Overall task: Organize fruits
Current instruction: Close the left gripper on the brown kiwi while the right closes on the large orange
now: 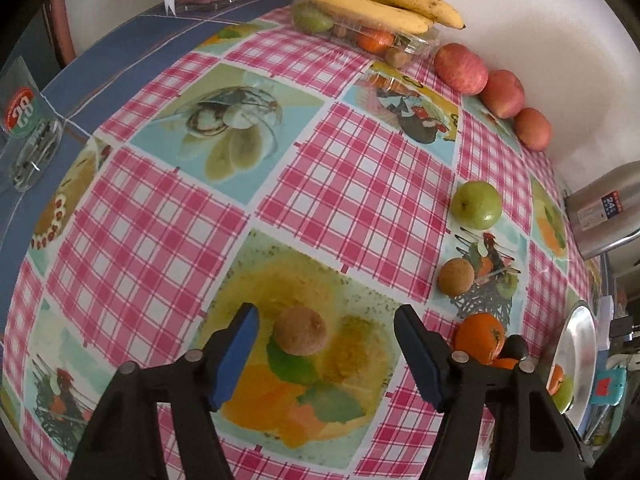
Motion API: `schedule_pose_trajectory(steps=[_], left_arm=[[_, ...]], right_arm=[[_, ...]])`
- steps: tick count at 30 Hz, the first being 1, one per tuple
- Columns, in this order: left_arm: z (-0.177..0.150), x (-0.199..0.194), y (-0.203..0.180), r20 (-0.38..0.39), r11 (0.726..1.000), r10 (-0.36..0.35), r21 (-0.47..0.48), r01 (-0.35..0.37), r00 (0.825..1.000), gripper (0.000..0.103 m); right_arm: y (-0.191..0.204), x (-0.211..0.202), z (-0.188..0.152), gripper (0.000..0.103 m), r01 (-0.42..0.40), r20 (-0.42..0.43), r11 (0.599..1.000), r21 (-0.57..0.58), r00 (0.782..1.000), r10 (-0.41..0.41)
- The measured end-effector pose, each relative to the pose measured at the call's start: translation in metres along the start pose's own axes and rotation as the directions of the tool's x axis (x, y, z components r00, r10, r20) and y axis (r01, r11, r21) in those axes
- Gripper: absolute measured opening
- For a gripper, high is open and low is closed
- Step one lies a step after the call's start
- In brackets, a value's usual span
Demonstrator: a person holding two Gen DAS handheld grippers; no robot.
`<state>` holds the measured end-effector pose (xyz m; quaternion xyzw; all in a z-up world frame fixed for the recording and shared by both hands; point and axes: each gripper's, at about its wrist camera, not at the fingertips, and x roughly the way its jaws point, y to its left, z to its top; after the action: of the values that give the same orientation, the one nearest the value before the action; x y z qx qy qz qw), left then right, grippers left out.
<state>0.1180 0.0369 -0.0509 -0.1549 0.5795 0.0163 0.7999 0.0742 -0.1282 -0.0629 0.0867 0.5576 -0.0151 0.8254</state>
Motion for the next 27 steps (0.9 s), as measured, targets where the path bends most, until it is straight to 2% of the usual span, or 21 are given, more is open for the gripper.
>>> schedule_pose_trajectory(steps=[12, 15, 23, 27], left_arm=[[-0.002, 0.006, -0.006, 0.000, 0.999, 0.030, 0.031, -0.030, 1.000, 0.074], [-0.006, 0.005, -0.007, 0.018, 0.999, 0.023, 0.024, -0.024, 1.000, 0.080], [-0.008, 0.004, -0.009, 0.056, 0.999, 0.034, 0.019, -0.035, 0.998, 0.081], [-0.008, 0.006, -0.011, 0.066, 0.999, 0.030, 0.033, -0.033, 0.997, 0.085]], right_arm=[[0.005, 0.007, -0.003, 0.063, 0.059, -0.019, 0.996, -0.062, 0.998, -0.060], [0.008, 0.010, -0.002, 0.062, 0.068, -0.020, 0.995, -0.075, 0.997, -0.070], [0.009, 0.010, -0.003, 0.056, 0.096, -0.015, 0.990, -0.106, 0.995, -0.098], [0.008, 0.010, -0.003, 0.056, 0.094, -0.015, 0.990, -0.107, 0.995, -0.097]])
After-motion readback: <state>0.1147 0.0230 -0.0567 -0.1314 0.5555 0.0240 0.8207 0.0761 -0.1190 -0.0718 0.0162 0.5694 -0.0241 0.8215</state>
